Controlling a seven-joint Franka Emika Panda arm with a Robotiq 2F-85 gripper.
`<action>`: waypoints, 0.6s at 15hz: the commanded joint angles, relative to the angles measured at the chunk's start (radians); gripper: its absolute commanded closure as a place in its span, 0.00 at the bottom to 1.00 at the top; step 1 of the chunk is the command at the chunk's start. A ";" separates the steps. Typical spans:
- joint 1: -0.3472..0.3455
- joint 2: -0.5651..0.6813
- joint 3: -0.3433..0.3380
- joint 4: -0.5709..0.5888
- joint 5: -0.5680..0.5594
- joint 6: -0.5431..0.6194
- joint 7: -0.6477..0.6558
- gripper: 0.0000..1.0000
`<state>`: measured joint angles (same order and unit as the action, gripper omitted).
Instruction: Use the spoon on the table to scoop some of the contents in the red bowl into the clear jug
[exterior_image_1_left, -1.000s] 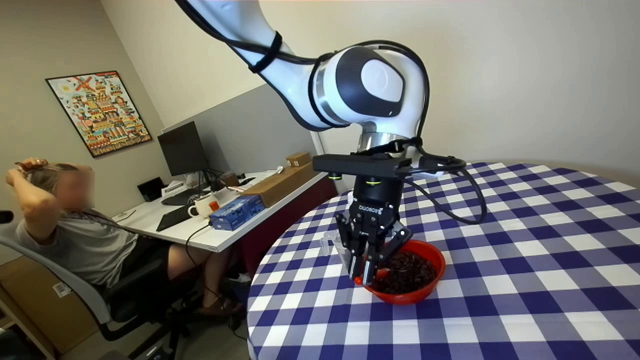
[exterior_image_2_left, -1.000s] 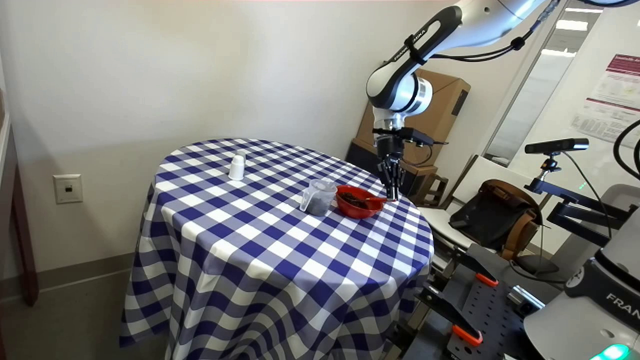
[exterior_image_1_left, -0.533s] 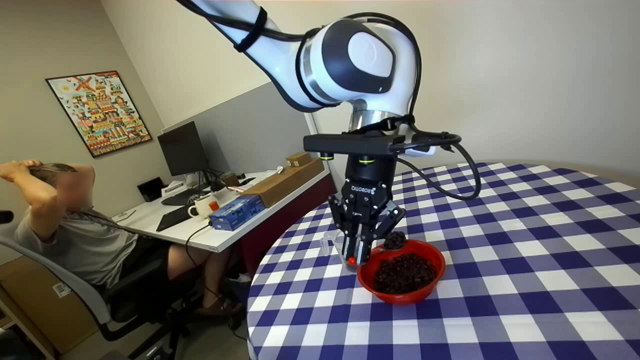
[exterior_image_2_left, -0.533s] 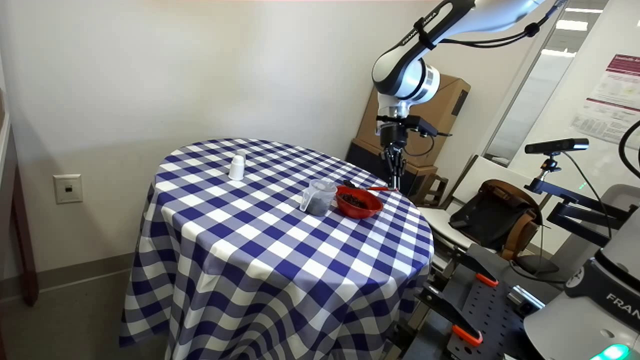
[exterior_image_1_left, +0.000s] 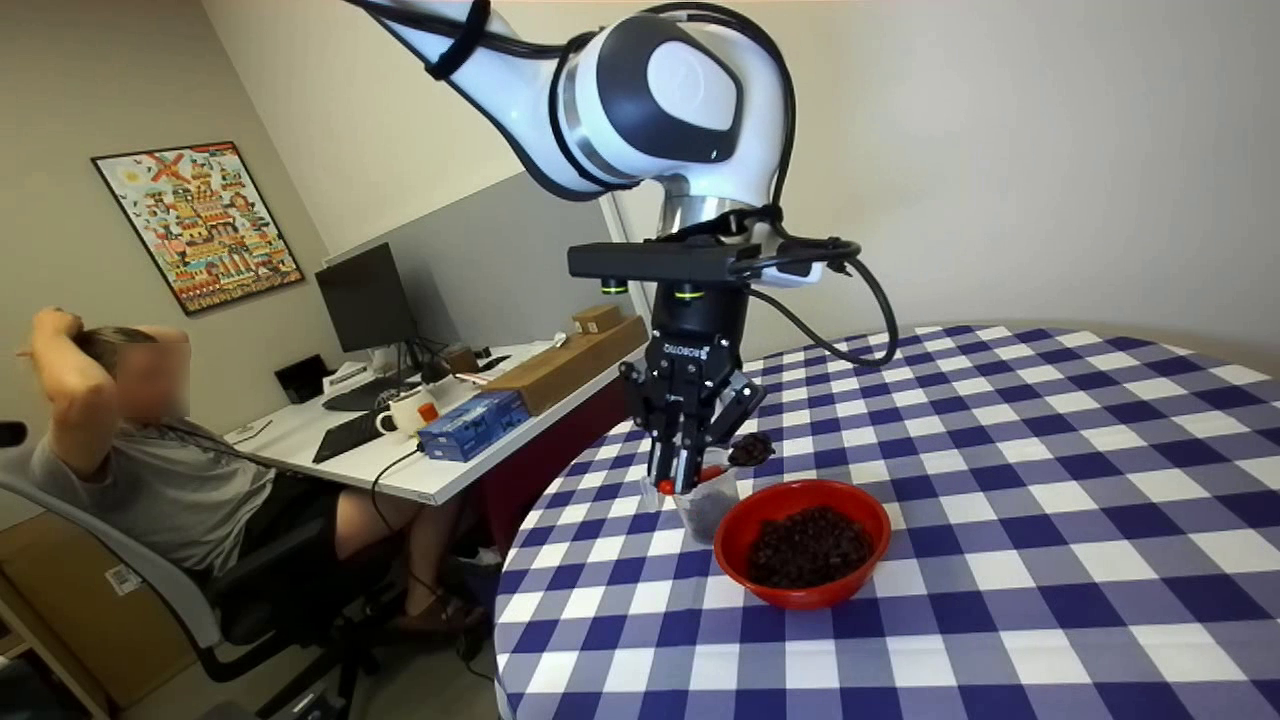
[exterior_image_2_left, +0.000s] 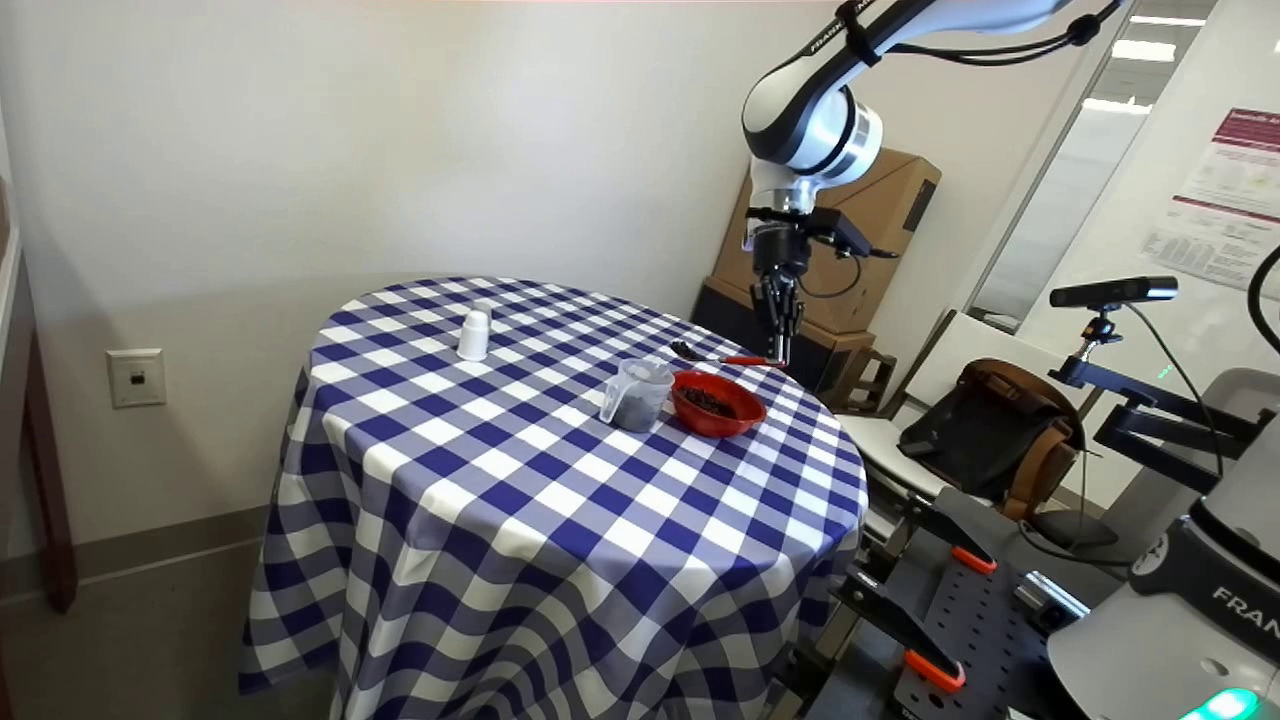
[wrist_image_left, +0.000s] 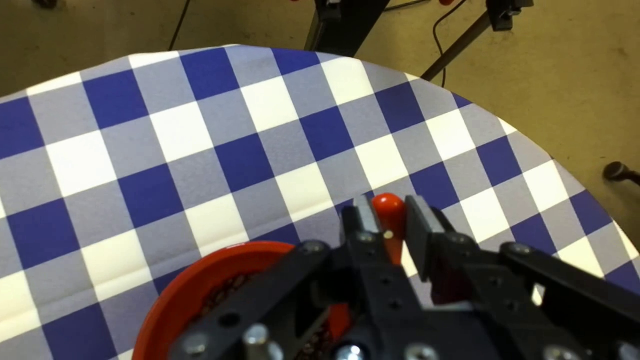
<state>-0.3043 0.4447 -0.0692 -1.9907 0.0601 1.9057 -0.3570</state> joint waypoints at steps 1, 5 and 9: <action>0.030 -0.026 0.003 -0.021 0.016 -0.009 -0.010 0.93; 0.068 -0.017 0.014 -0.019 0.005 0.001 0.004 0.93; 0.107 -0.010 0.028 -0.016 -0.005 0.009 0.015 0.93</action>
<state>-0.2236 0.4429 -0.0473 -1.9996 0.0597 1.9082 -0.3546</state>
